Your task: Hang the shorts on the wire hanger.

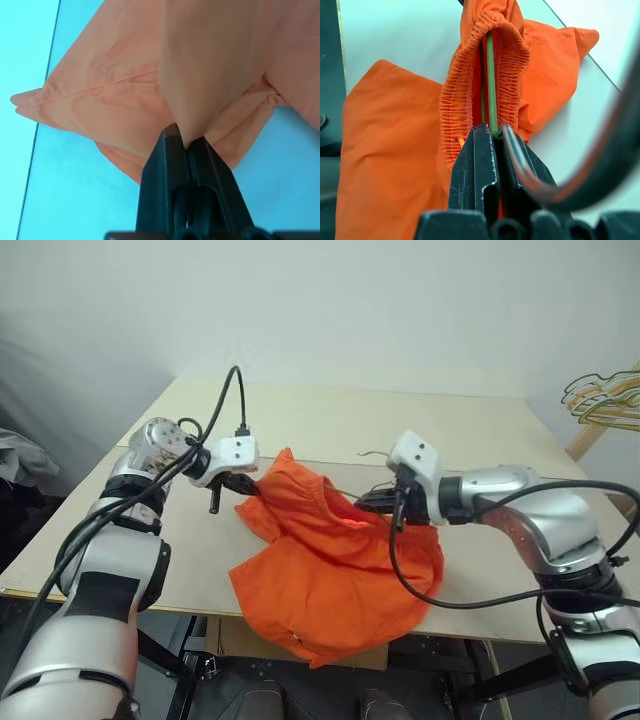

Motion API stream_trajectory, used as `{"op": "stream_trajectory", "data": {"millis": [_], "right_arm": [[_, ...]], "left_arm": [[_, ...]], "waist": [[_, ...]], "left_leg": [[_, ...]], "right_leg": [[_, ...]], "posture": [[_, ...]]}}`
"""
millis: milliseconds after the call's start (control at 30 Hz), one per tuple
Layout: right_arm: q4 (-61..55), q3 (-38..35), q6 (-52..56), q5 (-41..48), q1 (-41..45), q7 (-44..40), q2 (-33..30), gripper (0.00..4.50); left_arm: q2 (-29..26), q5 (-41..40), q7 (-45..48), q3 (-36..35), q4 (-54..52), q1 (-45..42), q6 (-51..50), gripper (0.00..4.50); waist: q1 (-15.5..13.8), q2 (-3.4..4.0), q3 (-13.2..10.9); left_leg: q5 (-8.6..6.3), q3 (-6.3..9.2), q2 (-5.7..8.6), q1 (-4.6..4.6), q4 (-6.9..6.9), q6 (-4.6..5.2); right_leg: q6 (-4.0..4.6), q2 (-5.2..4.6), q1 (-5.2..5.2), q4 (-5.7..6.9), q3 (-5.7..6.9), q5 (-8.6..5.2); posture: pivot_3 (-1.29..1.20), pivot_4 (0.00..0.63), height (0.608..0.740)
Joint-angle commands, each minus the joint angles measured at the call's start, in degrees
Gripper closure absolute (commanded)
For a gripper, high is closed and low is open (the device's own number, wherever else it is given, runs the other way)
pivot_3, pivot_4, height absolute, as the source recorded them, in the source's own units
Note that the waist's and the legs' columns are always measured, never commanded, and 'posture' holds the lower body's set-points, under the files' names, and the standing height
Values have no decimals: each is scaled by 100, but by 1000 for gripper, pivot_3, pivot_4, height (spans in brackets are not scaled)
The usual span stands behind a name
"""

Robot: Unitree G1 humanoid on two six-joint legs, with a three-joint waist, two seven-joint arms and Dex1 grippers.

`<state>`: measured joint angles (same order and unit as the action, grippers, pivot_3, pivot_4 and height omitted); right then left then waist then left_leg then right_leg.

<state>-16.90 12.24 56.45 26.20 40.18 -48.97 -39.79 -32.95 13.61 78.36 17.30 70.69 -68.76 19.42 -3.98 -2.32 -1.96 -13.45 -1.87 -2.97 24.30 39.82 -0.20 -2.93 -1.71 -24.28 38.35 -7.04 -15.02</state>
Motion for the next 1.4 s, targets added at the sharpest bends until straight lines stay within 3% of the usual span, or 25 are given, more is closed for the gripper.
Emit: {"op": "stream_trajectory", "data": {"millis": [33, 600, 1000, 1100, 1333, 1400], "right_arm": [[-120, -276, -77, 72, 106, -39, -72, 4500], [-304, -113, -324, -218, -265, -248, -598, 4500], [-233, -339, -174, -30, -22, -326, -571, 4500], [-231, -298, -138, 14, 103, -409, -607, 4500], [-55, -66, 192, 11, 660, -686, -829, 4500], [70, 30, 368, -3, 934, -804, -951, 4500]], "left_arm": [[-16, -110, 91, -185, -52, -92, -75, 4469], [-414, -70, -133, -517, -5, 54, -405, 4469], [-273, -11, 65, -381, -205, 311, -152, 4469], [-122, -152, 171, -474, -269, 226, -231, 3869], [-158, -712, 1248, -769, -686, -40, -258, 1706], [-325, -1213, 1406, -469, -1036, -71, -385, 1145]], "waist": [[0, 0, 0], [3, 0, 0], [-3, 0, 0], [-3, 0, 0], [6, 0, 0], [18, 1, -1]], "left_leg": [[0, 0, 0, 0, 0, 0], [0, 0, 0, -1, 0, 0], [0, 0, 0, -1, 0, 0], [0, 0, 0, 0, 0, 0], [0, 0, 0, 3, 0, 0], [0, -1, -1, 3, -1, 0]], "right_leg": [[0, 0, 0, 0, 0, 0], [0, 0, 0, 0, 0, 0], [0, 0, 0, 0, 0, 0], [0, 0, 0, 0, 0, 0], [1, 0, -4, -1, 1, 0], [1, 0, -5, -1, 0, 0]], "posture": [[128, 0, 740], [134, 0, 740], [126, 0, 740], [122, 0, 740], [122, 0, 740], [122, 0, 740]]}}
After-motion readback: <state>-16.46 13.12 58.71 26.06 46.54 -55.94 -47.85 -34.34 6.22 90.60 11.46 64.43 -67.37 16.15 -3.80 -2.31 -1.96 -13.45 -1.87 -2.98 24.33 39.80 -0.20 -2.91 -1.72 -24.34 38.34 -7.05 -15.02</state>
